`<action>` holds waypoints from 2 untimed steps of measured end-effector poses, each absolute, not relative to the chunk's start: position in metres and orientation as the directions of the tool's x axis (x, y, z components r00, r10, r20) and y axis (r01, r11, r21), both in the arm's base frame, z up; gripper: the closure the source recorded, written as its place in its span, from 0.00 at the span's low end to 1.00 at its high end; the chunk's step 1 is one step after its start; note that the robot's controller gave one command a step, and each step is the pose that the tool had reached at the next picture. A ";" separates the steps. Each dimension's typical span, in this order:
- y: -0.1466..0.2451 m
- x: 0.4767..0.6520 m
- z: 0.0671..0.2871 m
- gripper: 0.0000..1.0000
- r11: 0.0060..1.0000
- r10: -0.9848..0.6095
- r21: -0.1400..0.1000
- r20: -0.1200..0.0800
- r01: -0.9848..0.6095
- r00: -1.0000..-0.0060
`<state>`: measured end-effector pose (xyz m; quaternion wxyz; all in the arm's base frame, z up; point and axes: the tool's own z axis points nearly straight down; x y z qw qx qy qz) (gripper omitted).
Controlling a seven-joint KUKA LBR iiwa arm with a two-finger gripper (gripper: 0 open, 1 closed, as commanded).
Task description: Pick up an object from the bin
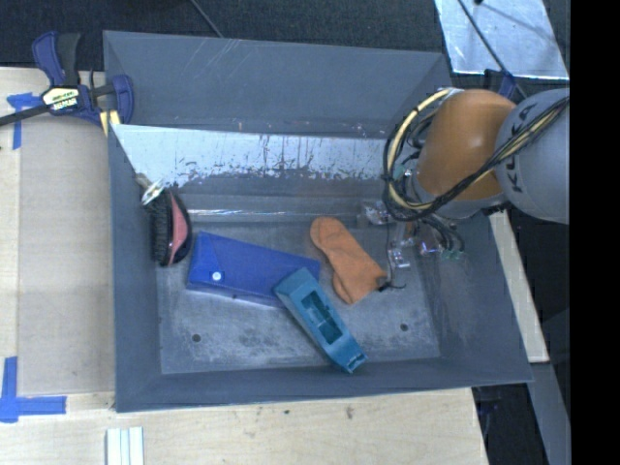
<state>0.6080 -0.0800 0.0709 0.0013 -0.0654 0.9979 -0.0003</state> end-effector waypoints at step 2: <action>-0.057 0.590 0.072 1.00 0.998 0.061 0.000 -0.005 0.061 -0.998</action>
Offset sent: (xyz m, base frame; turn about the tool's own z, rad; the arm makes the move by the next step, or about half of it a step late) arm 0.0000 0.0000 0.0000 0.0000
